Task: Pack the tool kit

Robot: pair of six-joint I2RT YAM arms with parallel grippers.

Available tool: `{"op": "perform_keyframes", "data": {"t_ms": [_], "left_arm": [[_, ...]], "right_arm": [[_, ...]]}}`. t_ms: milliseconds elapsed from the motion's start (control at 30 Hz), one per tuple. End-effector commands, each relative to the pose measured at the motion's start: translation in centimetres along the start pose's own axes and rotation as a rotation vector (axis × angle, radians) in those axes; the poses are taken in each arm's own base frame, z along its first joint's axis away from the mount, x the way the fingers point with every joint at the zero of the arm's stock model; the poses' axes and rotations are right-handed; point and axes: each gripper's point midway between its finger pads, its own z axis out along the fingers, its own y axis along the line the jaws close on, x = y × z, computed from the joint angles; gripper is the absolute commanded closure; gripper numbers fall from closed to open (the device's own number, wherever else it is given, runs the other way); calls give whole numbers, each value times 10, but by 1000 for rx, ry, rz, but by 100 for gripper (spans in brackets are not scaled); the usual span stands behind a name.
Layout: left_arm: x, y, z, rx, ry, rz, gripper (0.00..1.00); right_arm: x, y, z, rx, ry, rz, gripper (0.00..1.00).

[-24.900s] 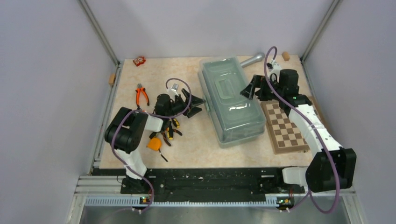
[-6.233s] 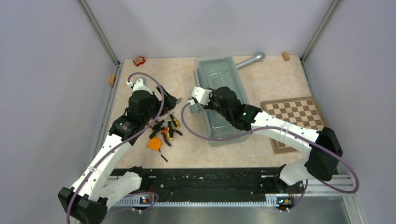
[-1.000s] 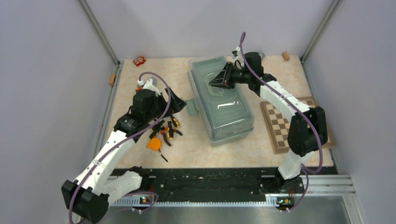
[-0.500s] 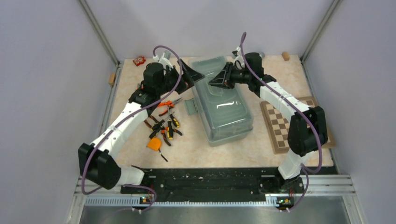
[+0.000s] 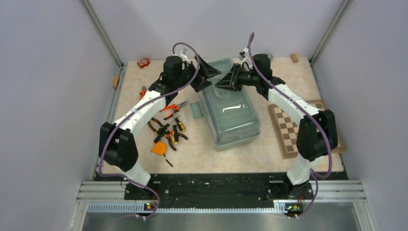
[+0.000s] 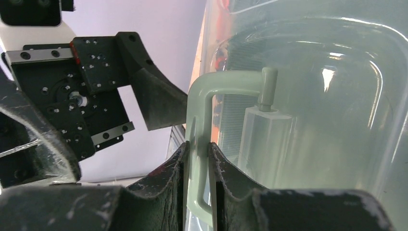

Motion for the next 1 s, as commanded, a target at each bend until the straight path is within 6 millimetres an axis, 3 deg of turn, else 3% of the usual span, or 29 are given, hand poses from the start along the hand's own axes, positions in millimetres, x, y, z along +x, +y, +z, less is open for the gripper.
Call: {"op": "perform_keyframes", "data": {"t_ms": [0,133,400,633,967], "left_arm": [[-9,-27,6,80,-15,27,5],[-4,-23,14,78,12,-5,6],[-4,-42,16,122,20,-2,6],[-2,-56,19,163,32,-22,7],[-2,-64,22,178,39,-24,7]], "right_arm": [[-13,41,-8,-119,-28,-93,80],[-17,41,-13,-101,-51,-135,75],[-19,29,-40,63,-118,-346,56],[-10,22,-57,163,-168,-585,51],[7,27,-48,379,-243,-909,48]]}}
